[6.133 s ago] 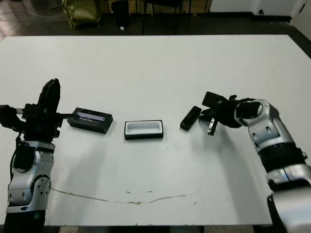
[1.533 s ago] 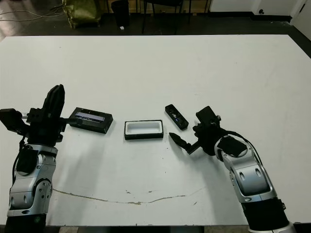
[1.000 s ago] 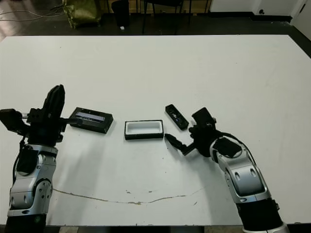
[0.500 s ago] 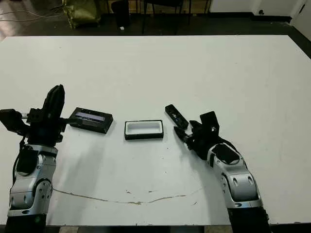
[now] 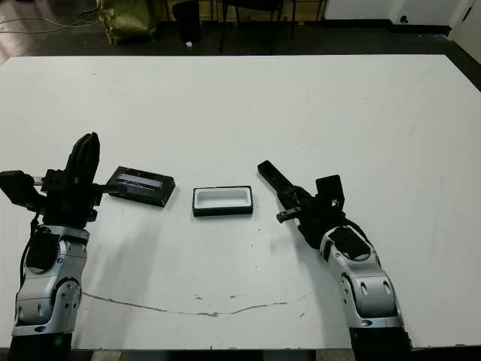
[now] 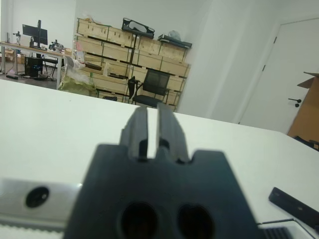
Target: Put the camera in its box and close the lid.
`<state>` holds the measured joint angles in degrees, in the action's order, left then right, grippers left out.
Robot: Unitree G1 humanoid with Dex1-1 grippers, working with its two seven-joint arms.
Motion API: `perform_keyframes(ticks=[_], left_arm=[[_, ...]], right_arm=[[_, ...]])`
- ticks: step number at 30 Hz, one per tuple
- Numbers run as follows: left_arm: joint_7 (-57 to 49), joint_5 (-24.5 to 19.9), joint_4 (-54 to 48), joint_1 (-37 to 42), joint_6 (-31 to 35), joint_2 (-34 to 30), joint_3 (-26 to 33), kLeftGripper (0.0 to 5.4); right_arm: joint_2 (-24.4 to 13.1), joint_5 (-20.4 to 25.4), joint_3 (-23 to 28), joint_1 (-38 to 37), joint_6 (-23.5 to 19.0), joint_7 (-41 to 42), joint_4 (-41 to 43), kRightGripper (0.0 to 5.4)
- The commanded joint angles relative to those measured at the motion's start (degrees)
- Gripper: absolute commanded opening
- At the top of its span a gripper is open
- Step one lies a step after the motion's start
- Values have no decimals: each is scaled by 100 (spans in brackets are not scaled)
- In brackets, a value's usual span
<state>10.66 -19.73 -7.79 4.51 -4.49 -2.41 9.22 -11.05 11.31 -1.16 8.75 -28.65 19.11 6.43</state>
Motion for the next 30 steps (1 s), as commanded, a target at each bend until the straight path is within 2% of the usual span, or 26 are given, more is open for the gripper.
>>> perform_keyframes(ticks=[1,8,10,14,20,25,30], left_arm=[[19,25,87,-81,34,-25,4,0],[1,36,67,-80,69,-29,-4,0],[-20,18,44,-77,122,-25,-5,0],[4,46,66,-59,88,-41,-14,0],[-45,88,45,-54,114,-31,-32,0],[8,71,102,-37,34,-31,-24,0],[-28,70,52,-69,95,-40,-17,0]], right_arm=[[-201,-25,13,36,17,133,-37,4],[-454,199,307,445,-15,441,-140,4],[-500,484,515,666,-35,694,-324,4],[-834,986,759,1313,-441,1268,-850,4],[-1287,948,560,2106,-432,1902,-1466,4],[-1586,708,87,2787,-49,2845,-2240,4],[-1760,122,-559,3410,817,3809,-2997,4]])
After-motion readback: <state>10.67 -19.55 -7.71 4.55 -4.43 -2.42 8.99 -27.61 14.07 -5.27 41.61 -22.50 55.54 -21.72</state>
